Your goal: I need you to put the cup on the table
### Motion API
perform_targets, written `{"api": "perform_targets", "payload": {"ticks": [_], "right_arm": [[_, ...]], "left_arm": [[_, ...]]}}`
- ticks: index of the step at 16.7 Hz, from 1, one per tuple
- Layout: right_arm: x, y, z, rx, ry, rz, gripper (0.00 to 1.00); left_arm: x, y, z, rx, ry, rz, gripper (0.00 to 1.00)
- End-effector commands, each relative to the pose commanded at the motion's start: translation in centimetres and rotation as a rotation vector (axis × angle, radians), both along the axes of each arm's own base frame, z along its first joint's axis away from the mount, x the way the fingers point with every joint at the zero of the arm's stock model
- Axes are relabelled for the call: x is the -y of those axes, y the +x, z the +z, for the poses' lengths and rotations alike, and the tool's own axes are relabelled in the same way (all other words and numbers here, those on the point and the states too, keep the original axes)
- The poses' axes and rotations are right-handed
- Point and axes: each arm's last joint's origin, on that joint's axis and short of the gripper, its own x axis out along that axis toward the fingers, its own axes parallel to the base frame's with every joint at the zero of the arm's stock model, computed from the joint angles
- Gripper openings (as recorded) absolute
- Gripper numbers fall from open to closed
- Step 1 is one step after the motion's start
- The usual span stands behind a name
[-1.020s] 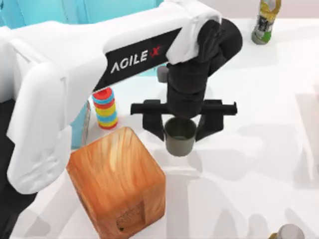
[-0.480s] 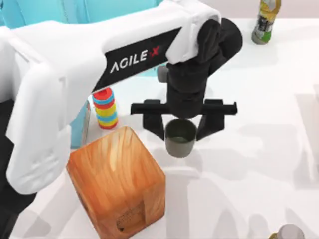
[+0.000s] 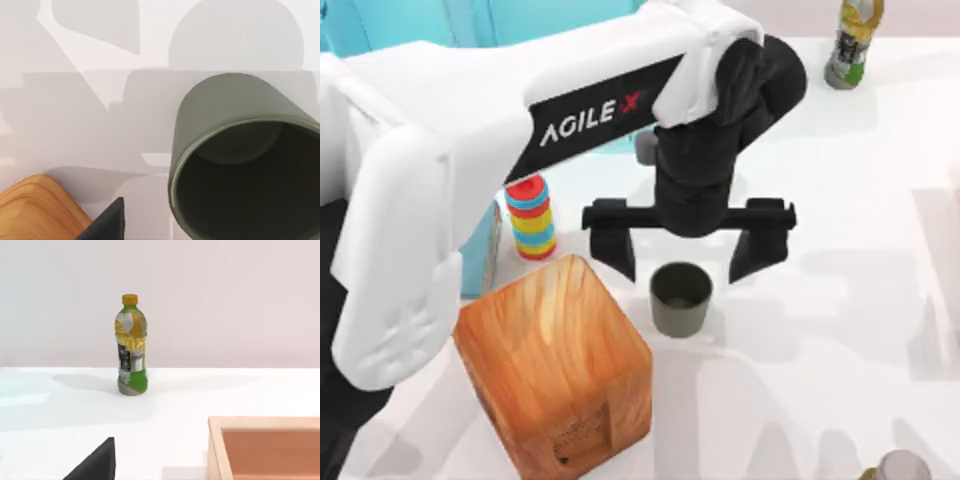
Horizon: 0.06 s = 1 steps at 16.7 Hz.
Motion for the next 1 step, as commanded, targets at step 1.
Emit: {"api": "perform_targets", "payload": {"ticks": [1], "right_arm": [[0.0,0.0,0.0,0.0,0.0,0.0,1.0]], "left_arm": [[0.0,0.0,0.0,0.0,0.0,0.0,1.0]]}}
